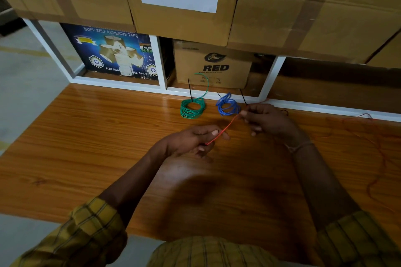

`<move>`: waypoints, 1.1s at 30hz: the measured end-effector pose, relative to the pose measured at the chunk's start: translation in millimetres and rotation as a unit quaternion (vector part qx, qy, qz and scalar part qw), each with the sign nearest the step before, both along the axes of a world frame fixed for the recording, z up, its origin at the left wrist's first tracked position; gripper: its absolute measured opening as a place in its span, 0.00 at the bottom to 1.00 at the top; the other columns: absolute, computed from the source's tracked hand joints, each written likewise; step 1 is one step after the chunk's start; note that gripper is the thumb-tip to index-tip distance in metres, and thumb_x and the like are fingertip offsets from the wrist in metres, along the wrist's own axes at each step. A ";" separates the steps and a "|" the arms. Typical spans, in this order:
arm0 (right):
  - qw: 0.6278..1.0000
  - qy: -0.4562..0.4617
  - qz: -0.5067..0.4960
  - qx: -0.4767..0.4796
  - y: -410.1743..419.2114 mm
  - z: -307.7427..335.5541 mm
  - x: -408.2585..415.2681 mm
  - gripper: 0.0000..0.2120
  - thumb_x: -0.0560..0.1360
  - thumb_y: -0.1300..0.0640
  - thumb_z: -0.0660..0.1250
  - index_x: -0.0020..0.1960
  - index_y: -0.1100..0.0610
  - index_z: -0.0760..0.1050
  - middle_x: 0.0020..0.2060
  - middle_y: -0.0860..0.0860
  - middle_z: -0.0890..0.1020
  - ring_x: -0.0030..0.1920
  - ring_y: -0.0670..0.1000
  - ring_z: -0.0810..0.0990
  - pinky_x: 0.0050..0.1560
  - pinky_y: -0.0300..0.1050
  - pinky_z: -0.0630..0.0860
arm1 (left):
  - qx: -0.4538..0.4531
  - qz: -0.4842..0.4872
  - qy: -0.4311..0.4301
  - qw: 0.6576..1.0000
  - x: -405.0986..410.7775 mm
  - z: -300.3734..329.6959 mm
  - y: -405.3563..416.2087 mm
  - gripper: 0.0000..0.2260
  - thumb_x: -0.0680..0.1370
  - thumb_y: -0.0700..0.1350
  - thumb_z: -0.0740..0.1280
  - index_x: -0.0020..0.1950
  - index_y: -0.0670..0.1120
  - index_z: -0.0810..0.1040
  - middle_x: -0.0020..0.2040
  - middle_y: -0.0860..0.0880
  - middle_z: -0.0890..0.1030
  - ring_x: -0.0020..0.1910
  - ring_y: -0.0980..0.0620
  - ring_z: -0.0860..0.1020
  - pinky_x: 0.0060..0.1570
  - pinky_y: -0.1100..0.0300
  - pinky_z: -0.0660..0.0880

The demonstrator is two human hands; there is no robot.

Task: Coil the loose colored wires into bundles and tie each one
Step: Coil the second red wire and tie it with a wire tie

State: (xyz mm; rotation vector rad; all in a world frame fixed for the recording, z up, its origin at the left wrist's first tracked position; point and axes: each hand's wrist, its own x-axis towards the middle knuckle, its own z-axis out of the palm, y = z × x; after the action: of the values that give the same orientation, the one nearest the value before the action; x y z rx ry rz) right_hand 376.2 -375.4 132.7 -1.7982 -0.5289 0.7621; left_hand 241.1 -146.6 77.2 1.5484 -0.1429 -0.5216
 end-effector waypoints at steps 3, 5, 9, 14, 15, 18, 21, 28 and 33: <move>0.993 -0.095 -0.063 0.004 6.3 -12.5 -4.3 0.09 0.81 0.53 0.69 0.53 0.58 0.83 0.32 0.44 0.79 0.29 0.44 0.71 0.29 0.39 0.74 | -0.125 -0.024 0.032 0.991 -4.7 9.8 -3.4 0.20 0.90 0.46 0.52 0.78 0.39 0.67 0.34 0.47 0.59 0.28 0.55 0.65 0.65 0.28 0.73; 0.989 -0.108 -0.098 0.024 8.3 -26.7 -8.4 0.11 0.80 0.50 0.70 0.52 0.58 0.83 0.32 0.49 0.77 0.28 0.44 0.71 0.27 0.40 0.72 | -0.211 -0.025 0.027 0.977 -6.5 14.2 -5.5 0.20 0.90 0.45 0.49 0.81 0.39 0.63 0.34 0.47 0.59 0.27 0.56 0.66 0.66 0.34 0.74; 0.994 -0.063 -0.094 -0.008 11.1 -58.4 -23.9 0.13 0.83 0.47 0.64 0.51 0.53 0.83 0.33 0.53 0.74 0.27 0.46 0.71 0.27 0.41 0.73 | -0.353 0.021 0.020 0.935 -3.3 16.0 -10.4 0.22 0.89 0.45 0.49 0.83 0.41 0.58 0.36 0.50 0.66 0.28 0.58 0.71 0.71 0.35 0.69; 0.998 0.016 -0.032 -0.047 18.9 -91.8 -61.4 0.12 0.87 0.52 0.57 0.58 0.55 0.78 0.32 0.54 0.77 0.22 0.47 0.70 0.25 0.40 0.71 | -0.406 0.135 0.004 0.904 11.8 13.9 -18.0 0.19 0.90 0.46 0.50 0.80 0.45 0.65 0.44 0.48 0.78 0.32 0.57 0.78 0.72 0.34 0.69; 0.998 0.026 -0.007 -0.063 19.6 -95.2 -69.1 0.12 0.87 0.52 0.57 0.59 0.55 0.77 0.33 0.54 0.78 0.22 0.48 0.73 0.25 0.39 0.70 | -0.411 0.167 0.007 0.896 15.7 13.2 -17.8 0.18 0.90 0.46 0.52 0.78 0.45 0.67 0.46 0.47 0.81 0.34 0.55 0.80 0.72 0.34 0.71; 0.991 0.025 0.091 -0.096 15.3 -97.0 -88.3 0.07 0.85 0.55 0.61 0.58 0.56 0.75 0.35 0.53 0.80 0.27 0.46 0.79 0.29 0.39 0.75 | -0.398 0.268 0.009 0.877 26.7 11.7 -16.4 0.15 0.89 0.44 0.57 0.75 0.46 0.69 0.51 0.44 0.84 0.39 0.51 0.85 0.69 0.33 0.74; 0.965 -0.015 0.203 -0.165 6.3 -86.4 -93.0 0.02 0.82 0.60 0.66 0.52 0.55 0.76 0.40 0.54 0.83 0.34 0.41 0.81 0.39 0.43 0.80 | -0.282 0.330 -0.007 0.901 31.8 11.5 -13.7 0.17 0.88 0.43 0.58 0.78 0.48 0.66 0.52 0.43 0.85 0.43 0.48 0.86 0.58 0.43 0.83; 0.970 -0.084 0.185 -0.131 -21.2 -16.5 -77.4 0.07 0.81 0.59 0.68 0.49 0.64 0.78 0.34 0.58 0.80 0.30 0.53 0.78 0.28 0.41 0.74 | 0.008 0.243 -0.094 0.965 21.0 9.0 -10.1 0.14 0.89 0.45 0.58 0.74 0.46 0.65 0.50 0.42 0.85 0.39 0.43 0.84 0.46 0.56 0.81; 0.985 -0.117 0.114 -0.055 -34.1 14.6 -52.4 0.06 0.81 0.54 0.68 0.48 0.55 0.80 0.33 0.47 0.79 0.31 0.46 0.75 0.32 0.38 0.73 | 0.070 0.145 -0.079 0.984 10.4 12.2 -14.7 0.13 0.89 0.44 0.56 0.74 0.43 0.64 0.50 0.33 0.84 0.34 0.46 0.81 0.41 0.55 0.79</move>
State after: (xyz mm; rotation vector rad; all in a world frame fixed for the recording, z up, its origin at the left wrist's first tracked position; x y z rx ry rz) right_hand 323.8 -409.5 147.3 -1.9656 -0.8748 0.7494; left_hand 251.4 -161.3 89.4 1.7126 -0.0013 -0.1803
